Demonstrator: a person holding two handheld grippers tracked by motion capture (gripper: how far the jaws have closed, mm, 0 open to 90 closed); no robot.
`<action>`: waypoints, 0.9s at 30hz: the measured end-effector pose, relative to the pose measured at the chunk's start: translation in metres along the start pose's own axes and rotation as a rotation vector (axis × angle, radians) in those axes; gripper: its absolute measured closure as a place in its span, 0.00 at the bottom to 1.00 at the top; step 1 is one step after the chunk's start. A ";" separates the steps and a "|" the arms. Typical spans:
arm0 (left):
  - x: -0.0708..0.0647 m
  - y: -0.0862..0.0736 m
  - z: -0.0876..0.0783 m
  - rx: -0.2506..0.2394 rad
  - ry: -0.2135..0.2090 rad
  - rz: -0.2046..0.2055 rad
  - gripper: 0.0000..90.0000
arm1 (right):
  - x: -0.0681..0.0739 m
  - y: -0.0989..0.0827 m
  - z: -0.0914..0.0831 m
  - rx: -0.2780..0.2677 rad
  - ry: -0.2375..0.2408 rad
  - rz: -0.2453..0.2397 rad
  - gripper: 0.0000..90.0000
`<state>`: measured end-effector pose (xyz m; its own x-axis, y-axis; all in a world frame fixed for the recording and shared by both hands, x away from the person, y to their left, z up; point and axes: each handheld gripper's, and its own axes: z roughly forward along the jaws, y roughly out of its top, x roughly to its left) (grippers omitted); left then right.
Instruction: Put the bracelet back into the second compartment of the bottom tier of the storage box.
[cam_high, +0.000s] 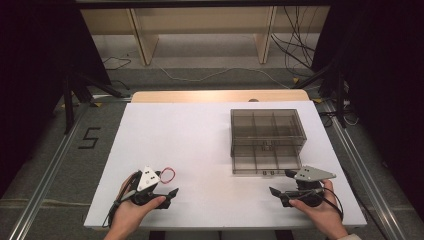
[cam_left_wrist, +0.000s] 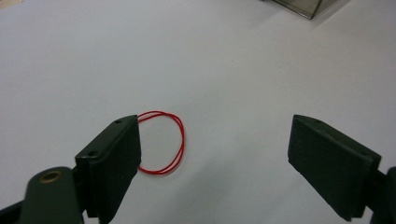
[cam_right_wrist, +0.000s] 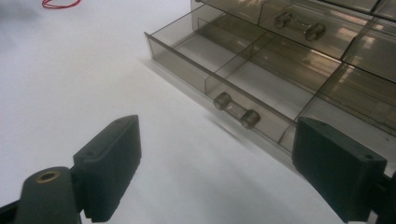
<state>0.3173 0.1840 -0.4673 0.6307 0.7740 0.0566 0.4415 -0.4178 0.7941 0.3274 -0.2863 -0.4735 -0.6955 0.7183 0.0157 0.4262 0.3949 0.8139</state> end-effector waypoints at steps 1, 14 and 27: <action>0.000 0.000 0.000 0.000 0.000 0.000 0.20 | 0.000 0.000 0.000 -0.002 0.000 0.000 0.19; 0.018 0.004 0.010 0.036 0.147 -0.121 0.36 | 0.003 0.001 0.001 0.002 -0.006 -0.004 0.19; 0.042 0.005 0.033 0.124 0.206 -0.209 0.62 | 0.003 0.001 0.002 -0.002 -0.006 -0.005 0.19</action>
<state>0.3669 0.1989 -0.4813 0.3810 0.9240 0.0316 0.6300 -0.2845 0.7226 0.3271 -0.2829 -0.4737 -0.6942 0.7197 0.0085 0.4218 0.3972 0.8150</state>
